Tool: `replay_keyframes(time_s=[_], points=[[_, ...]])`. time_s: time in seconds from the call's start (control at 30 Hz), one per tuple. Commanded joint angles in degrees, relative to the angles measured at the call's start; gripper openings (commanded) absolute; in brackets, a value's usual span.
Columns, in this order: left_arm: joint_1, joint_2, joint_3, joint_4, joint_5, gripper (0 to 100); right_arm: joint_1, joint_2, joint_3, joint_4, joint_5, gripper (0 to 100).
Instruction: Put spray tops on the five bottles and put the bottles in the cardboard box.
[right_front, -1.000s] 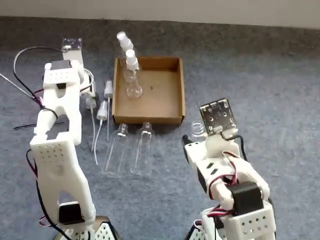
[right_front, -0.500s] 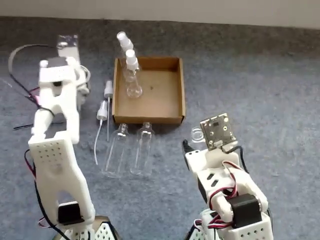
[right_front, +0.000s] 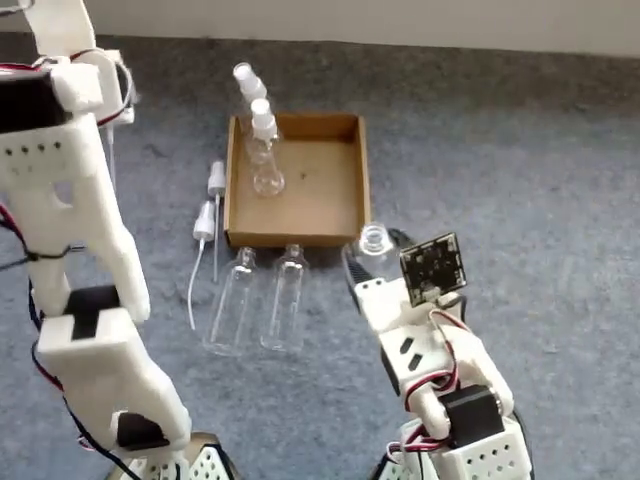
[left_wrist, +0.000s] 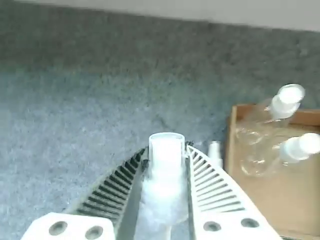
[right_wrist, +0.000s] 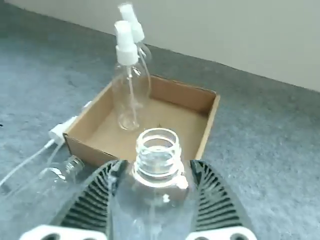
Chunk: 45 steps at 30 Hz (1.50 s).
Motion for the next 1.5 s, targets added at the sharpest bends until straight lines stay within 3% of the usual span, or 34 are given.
replay_keyframes(time_s=[0.0,0.13,0.27,0.47,0.67,0.77,1.23,1.47], points=[[7.43,-15.69,0.75,1.14,0.35,0,-3.74,0.40,-0.57,-1.98,-2.20,0.5],[14.29,-33.36,15.34,0.97,1.85,0,-4.09,8.57,-1.45,-2.68,-3.43,0.5],[20.88,-49.54,30.90,-1.14,2.29,0,-5.85,12.97,-2.07,-12.26,-3.52,0.5],[25.63,-61.41,49.89,-24.18,2.64,0,-11.91,13.05,-0.13,-17.63,-3.52,0.5],[35.21,-60.97,63.43,-47.47,2.64,0,-12.26,13.05,1.27,-17.63,-3.52,0.5],[38.81,-59.56,66.51,-54.33,2.64,0,-12.35,12.97,1.27,-17.63,-3.52,0.5],[46.90,-54.29,71.34,-59.16,2.81,0,-12.18,12.97,1.27,-17.63,-3.52,0.5],[46.73,-52.09,71.43,-58.90,2.81,0,-12.09,12.97,1.10,-17.63,-3.52,0.5]])
